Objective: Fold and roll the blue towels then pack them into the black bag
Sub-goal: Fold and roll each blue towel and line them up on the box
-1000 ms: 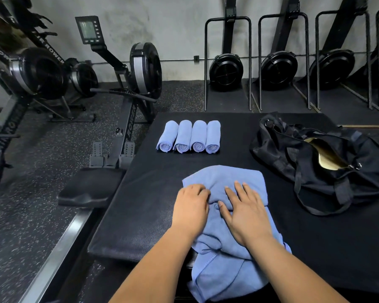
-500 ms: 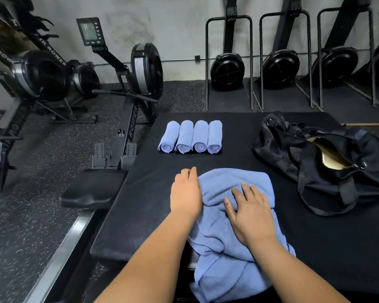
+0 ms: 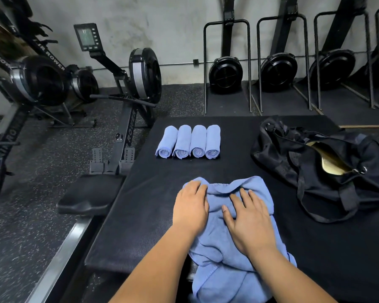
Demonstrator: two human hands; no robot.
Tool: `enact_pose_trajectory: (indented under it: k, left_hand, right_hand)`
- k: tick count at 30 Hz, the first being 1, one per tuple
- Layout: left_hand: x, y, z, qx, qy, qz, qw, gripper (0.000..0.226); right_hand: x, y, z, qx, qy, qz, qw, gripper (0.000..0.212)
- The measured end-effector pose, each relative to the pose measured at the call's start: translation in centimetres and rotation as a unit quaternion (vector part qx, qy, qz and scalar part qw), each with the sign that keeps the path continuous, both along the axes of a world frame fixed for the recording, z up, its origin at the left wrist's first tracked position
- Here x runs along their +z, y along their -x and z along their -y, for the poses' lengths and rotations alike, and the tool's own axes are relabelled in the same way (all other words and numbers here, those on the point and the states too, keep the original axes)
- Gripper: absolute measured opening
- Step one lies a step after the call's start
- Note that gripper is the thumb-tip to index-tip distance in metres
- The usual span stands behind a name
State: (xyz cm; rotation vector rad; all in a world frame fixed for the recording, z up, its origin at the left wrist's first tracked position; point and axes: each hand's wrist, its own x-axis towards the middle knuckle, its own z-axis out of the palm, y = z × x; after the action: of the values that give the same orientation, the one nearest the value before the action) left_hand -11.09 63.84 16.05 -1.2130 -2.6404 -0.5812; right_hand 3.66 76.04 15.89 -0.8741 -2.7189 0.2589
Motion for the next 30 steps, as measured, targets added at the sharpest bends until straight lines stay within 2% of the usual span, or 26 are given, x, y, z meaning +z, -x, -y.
enact_pose_trajectory:
  k: [3,6,9,12,20,22,27,30]
  left_hand:
    - [0.6,-0.7,0.1,0.036,0.12,0.049,0.991,0.068]
    - [1.2,-0.5,-0.2,0.085,0.186,0.086,0.975,0.071]
    - [1.7,-0.4,-0.3,0.097,0.166,0.06,0.98,0.068]
    - [2.0,-0.3,-0.3,0.022,0.136,0.007,0.99,0.054]
    - [3.3,3.8,-1.4,0.066,0.213,0.116,0.968,0.071]
    - [3.3,3.5,-1.7,0.071,0.191,0.117,0.972,0.07]
    - [2.2,-0.6,-0.7,0.036,0.072,0.029,0.996,0.068]
    - [0.6,-1.8,0.7,0.026,0.079,0.043,0.996,0.074]
  right_hand:
    - [-0.1,0.0,0.0,-0.005,-0.001,0.002,1.0,0.074]
    - [-0.1,0.0,0.0,-0.012,-0.003,0.005,1.0,0.074]
    - [-0.1,0.0,-0.1,-0.016,-0.001,0.012,1.0,0.074]
    - [-0.1,0.1,-0.1,-0.015,0.002,0.018,1.0,0.076]
    - [0.0,0.0,0.0,-0.009,0.015,0.026,1.0,0.079]
    - [0.1,0.0,0.0,-0.01,0.019,0.026,0.999,0.078]
    - [0.2,0.1,-0.1,-0.007,0.022,0.039,0.999,0.078]
    - [0.4,0.3,-0.5,0.004,0.031,0.056,0.998,0.08]
